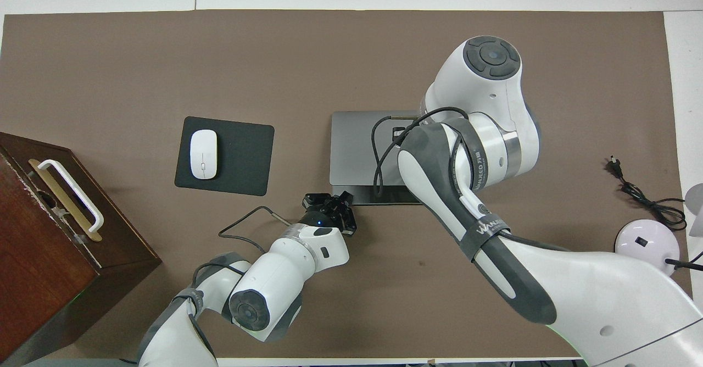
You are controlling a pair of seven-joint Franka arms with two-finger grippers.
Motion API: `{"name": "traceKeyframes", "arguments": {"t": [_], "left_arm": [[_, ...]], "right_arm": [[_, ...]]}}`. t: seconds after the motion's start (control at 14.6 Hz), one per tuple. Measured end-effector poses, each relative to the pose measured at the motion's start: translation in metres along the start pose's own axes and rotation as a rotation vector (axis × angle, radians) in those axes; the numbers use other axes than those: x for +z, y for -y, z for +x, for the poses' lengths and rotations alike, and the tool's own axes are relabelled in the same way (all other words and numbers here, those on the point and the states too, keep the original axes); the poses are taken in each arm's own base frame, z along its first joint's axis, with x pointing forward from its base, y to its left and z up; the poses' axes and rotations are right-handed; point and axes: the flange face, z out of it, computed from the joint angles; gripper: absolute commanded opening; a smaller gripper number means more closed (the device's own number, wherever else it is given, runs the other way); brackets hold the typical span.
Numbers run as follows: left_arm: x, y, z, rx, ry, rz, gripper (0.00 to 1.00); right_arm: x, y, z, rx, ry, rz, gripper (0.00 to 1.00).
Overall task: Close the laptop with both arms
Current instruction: 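Press the lid fully shut with the right gripper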
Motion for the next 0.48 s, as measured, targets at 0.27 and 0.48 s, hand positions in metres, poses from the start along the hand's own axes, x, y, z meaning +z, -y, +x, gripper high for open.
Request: {"name": "traceKeyframes", "arguments": {"t": [0.27,0.48], "left_arm": [[0.0,0.0,0.0,0.0,0.0,0.0,0.0],[0.0,0.0,0.0,0.0,0.0,0.0,0.0]], "right_arm": [[0.023,-0.005,0.0,0.008,-0.026,0.006,0.0],[0.034,-0.007,-0.002,0.01,-0.029,0.006,0.0]]}}
